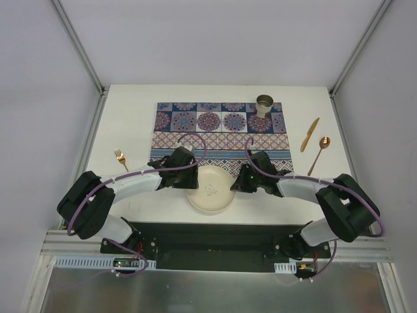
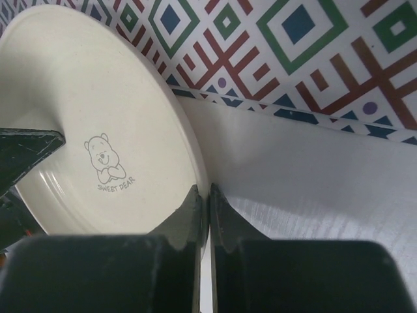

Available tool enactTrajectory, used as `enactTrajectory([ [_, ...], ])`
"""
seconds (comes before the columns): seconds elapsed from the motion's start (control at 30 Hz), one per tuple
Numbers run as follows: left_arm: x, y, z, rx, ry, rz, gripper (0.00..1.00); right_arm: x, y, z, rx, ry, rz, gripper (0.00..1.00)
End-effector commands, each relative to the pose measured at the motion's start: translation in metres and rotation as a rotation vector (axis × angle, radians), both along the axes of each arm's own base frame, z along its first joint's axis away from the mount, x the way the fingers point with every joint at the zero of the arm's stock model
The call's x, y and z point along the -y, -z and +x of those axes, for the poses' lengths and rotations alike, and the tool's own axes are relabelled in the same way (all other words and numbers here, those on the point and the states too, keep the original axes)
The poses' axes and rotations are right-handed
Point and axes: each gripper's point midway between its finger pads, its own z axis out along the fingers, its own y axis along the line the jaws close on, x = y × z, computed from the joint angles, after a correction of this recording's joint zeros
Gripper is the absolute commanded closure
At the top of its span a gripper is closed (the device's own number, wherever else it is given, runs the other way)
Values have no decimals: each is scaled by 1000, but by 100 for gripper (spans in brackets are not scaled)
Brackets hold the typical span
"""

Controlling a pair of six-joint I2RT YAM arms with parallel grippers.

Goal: Set the dinner table for one person
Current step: Pick up the plate at the center of the board.

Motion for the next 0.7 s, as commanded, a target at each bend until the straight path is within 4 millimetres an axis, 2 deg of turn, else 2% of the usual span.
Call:
enactTrajectory([
  [0.0, -5, 0, -2, 27, 12, 23, 49, 7, -9, 3, 14, 13, -55, 99],
  [0.17, -8, -3, -1, 44, 6, 27, 49, 11, -26, 7, 46, 25, -69, 99],
  [0.27, -6, -19, 4, 95, -2, -1, 49, 18, -36, 10, 69, 32, -107, 99],
  [0.37, -2, -59, 21, 205, -10, -42, 47, 25, -45, 11, 95, 38, -142, 99],
  [0.4, 0, -85, 34, 273, -21, -48, 47, 26, -46, 11, 98, 41, -147, 99],
  [0.47, 2, -118, 45, 350, -27, -61, 46, 28, -51, 15, 113, 49, -155, 99],
  [0.5, 4, -142, 53, 400, -25, -68, 46, 27, -54, 16, 119, 47, -156, 99],
  [0.6, 3, -172, 66, 476, -40, -66, 46, 25, -66, 27, 152, 49, -167, 99],
  [0.67, 1, -180, 69, 496, -56, -65, 45, 25, -75, 35, 176, 40, -186, 99],
])
